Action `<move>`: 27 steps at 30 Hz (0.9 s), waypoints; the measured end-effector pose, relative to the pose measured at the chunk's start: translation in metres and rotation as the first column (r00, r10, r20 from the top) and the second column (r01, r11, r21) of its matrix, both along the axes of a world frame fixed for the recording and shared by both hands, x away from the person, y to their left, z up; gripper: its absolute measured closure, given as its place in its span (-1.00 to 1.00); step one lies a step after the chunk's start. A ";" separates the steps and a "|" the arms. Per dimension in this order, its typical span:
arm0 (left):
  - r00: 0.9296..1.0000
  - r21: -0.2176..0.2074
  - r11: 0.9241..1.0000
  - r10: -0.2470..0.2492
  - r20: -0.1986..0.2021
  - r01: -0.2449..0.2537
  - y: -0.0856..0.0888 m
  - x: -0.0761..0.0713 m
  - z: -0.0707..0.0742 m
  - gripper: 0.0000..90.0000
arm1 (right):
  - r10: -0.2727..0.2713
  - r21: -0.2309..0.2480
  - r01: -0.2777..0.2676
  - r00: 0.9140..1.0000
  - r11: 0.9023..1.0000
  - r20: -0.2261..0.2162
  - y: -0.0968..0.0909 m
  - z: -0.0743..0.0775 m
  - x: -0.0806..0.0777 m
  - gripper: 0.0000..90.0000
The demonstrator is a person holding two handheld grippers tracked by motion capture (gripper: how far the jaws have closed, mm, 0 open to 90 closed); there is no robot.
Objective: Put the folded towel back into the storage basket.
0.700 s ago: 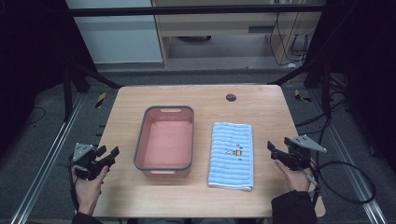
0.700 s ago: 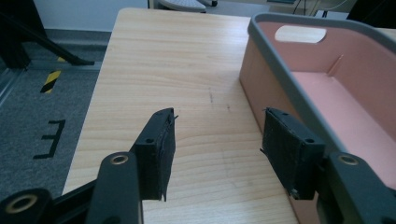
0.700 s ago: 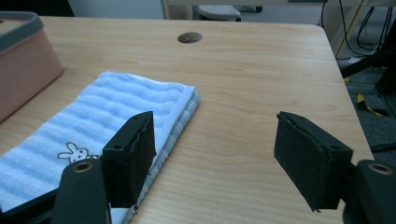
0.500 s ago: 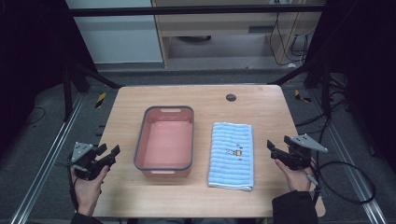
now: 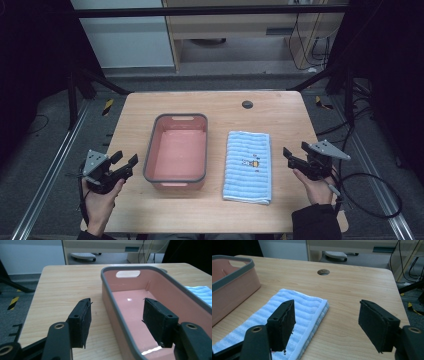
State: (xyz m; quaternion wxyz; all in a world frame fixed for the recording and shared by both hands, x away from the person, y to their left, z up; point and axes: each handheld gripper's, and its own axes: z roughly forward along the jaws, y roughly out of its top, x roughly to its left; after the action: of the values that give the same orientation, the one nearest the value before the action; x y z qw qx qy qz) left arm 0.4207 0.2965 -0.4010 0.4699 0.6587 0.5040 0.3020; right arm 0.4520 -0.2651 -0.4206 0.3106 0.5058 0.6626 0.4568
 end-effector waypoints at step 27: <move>0.993 0.022 0.994 -0.108 0.037 0.108 -0.060 0.002 0.020 -0.12 | 0.043 0.000 -0.043 0.999 0.999 0.033 0.008 0.045 0.011 -0.33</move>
State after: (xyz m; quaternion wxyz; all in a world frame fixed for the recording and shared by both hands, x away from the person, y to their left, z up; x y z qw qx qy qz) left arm 0.4224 0.2365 -0.3809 0.4886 0.6838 0.4556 0.2935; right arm 0.4627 -0.2571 -0.3755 0.3113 0.4839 0.6681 0.4718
